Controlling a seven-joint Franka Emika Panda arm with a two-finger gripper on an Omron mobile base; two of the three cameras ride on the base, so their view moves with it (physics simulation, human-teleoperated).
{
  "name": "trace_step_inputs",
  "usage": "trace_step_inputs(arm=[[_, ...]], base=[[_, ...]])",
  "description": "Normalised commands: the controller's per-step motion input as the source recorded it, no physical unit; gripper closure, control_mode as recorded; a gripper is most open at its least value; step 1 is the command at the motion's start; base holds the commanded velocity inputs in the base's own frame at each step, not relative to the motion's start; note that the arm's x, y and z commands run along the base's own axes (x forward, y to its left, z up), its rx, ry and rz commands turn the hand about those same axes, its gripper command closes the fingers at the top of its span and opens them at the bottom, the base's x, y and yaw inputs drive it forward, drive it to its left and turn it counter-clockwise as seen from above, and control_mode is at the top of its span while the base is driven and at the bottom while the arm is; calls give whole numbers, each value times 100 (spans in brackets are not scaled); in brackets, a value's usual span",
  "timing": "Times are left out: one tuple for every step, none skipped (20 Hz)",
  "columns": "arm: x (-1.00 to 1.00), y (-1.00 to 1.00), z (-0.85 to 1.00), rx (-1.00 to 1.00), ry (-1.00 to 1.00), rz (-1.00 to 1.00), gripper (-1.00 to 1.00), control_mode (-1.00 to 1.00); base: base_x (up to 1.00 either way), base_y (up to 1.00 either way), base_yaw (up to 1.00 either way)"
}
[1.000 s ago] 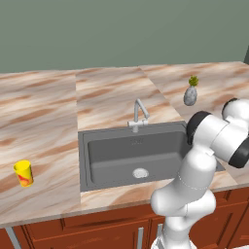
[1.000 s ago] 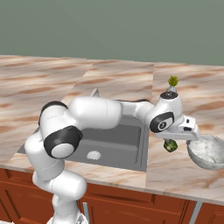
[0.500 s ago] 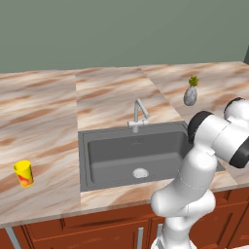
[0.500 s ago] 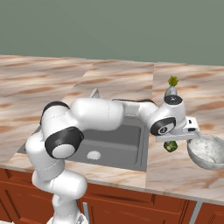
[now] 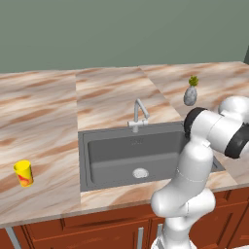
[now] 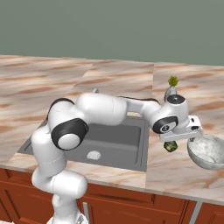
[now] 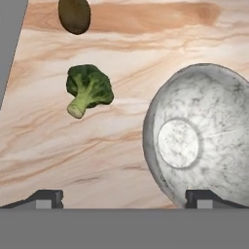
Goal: Remove the kiwi and broccoli from the sink. Then move the bowl and cup from the counter to the sink for washing.
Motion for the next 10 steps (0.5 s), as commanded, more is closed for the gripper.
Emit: trace_step_inputs(arm=[[9,-16,-9,0,7,0,-100,-100],[7,-15,-12,0,6,0,-100,-100],[7,-16,-13,0,6,0,-100,-100],[7,-15,-14,0,6,0,-100,-100],[8,-16,-16,0,7,0,-100,-100],[9,-16,-17,0,9,0,-100,-100],[8,-15,-17,0,7,0,-100,-100],[8,-17,-14,0,6,0,-100,-100],[5,-20,-13,0,5,0,-100,-100],[5,-22,-13,0,5,0,-100,-100]], base=[[0,0,0],[0,0,0],[0,0,0],[0,0,0],[0,0,0],[0,0,0],[0,0,0],[0,0,0],[0,0,0],[0,0,0]])
